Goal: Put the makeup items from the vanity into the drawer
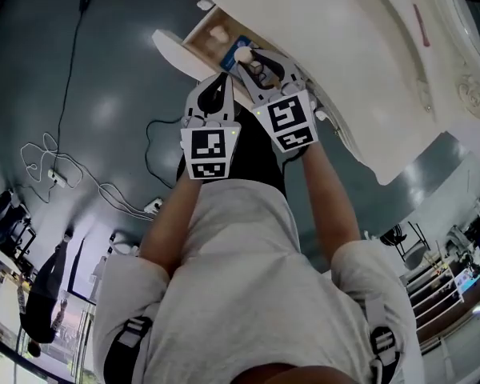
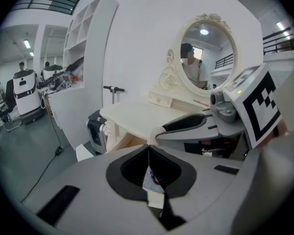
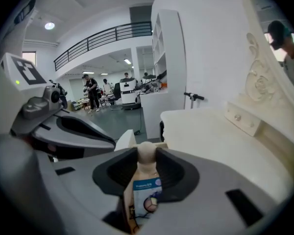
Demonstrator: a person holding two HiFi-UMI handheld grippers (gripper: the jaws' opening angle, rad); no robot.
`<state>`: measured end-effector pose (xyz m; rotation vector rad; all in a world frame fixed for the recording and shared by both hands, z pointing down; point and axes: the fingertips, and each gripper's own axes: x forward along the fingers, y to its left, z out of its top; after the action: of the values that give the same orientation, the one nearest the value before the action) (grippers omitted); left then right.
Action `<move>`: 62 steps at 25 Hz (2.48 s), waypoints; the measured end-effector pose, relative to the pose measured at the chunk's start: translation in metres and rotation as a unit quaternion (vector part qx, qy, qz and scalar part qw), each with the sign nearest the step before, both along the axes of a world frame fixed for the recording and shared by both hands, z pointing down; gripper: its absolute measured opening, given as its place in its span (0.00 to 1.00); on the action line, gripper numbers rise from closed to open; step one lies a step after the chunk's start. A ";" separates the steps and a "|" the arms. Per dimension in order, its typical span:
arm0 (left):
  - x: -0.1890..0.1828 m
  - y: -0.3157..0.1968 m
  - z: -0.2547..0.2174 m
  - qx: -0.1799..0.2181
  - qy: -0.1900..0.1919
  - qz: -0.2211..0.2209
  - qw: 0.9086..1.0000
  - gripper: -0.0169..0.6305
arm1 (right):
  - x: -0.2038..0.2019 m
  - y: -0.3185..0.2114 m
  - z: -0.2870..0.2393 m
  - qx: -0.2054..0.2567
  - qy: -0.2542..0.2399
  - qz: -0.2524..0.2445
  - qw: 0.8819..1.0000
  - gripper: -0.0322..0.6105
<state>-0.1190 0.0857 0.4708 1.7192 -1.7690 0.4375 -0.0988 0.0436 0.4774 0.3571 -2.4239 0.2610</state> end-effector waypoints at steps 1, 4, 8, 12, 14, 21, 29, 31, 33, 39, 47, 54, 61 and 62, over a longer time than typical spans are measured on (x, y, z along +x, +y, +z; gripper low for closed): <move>-0.003 0.001 0.003 -0.001 0.002 -0.004 1.000 0.04 | -0.003 0.002 0.006 -0.003 0.009 -0.011 1.000 0.25; -0.014 0.005 0.013 -0.004 0.006 -0.016 1.000 0.04 | -0.012 0.007 0.021 -0.010 0.030 -0.032 0.999 0.25; -0.022 0.009 0.025 -0.007 0.008 -0.028 1.000 0.04 | -0.017 0.013 0.042 -0.028 0.047 -0.042 0.998 0.25; -0.027 0.015 0.041 -0.019 0.001 -0.023 1.000 0.04 | -0.022 0.020 0.074 -0.056 0.076 -0.051 0.994 0.25; -0.032 0.017 0.046 -0.023 0.001 -0.028 0.999 0.04 | -0.025 0.023 0.087 -0.054 0.091 -0.062 0.992 0.25; -0.051 0.022 0.062 -0.035 -0.002 -0.042 0.998 0.04 | -0.041 0.026 0.121 -0.064 0.115 -0.075 0.988 0.25; -0.061 0.023 0.069 -0.043 -0.003 -0.045 0.998 0.04 | -0.054 0.028 0.149 -0.074 0.132 -0.090 0.984 0.25; -0.062 0.026 0.070 -0.045 -0.002 -0.045 0.998 0.04 | -0.054 0.029 0.154 -0.078 0.137 -0.091 0.983 0.25; -0.063 0.027 0.072 -0.047 -0.001 -0.045 0.998 0.04 | -0.054 0.029 0.158 -0.083 0.139 -0.091 0.983 0.26; -0.063 0.028 0.072 -0.047 0.000 -0.037 0.998 0.04 | -0.056 0.025 0.155 -0.080 0.131 -0.089 0.984 0.31; -0.056 0.013 0.055 -0.031 0.008 -0.005 0.999 0.04 | -0.043 0.012 0.117 -0.055 0.115 -0.055 0.990 0.37; -0.034 -0.014 0.024 0.002 0.016 0.056 0.998 0.04 | -0.003 -0.007 0.058 -0.013 0.088 0.064 0.994 0.12; 0.003 -0.042 -0.014 0.036 0.013 0.139 0.990 0.04 | 0.057 -0.019 -0.007 0.033 0.050 0.206 0.977 0.07; 0.007 -0.046 -0.022 0.045 0.011 0.150 0.988 0.04 | 0.067 -0.021 -0.017 0.034 0.038 0.231 0.972 0.07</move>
<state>-0.1124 0.0394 0.4489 2.0562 -1.5390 0.4703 -0.0320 0.0223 0.4602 0.9482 -2.2506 0.3582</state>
